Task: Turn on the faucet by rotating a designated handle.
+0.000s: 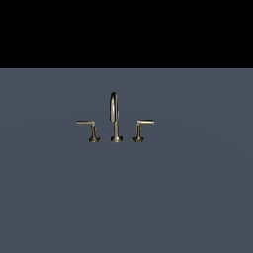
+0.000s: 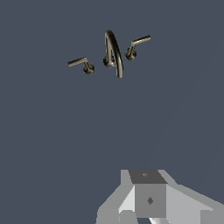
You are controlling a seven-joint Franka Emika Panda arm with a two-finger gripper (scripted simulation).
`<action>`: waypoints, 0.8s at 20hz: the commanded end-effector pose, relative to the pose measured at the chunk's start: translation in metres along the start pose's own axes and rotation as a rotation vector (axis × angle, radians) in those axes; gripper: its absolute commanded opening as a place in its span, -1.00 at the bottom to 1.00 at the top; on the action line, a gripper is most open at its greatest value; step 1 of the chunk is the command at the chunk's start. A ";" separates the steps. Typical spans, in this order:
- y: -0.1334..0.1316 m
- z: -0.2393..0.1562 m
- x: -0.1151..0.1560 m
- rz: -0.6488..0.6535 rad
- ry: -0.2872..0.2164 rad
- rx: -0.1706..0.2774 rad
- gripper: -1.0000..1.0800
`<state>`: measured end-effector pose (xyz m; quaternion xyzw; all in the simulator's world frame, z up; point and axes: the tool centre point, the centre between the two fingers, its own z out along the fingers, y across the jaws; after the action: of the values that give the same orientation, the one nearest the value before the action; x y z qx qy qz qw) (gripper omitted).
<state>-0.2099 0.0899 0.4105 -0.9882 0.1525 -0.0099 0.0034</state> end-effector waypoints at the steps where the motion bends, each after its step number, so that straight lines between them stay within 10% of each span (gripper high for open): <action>1: -0.013 0.014 0.004 0.052 -0.001 0.000 -1.00; 16: -0.080 0.091 0.044 0.342 -0.006 0.002 -1.00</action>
<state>-0.1487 0.1484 0.3290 -0.9524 0.3047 -0.0064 0.0056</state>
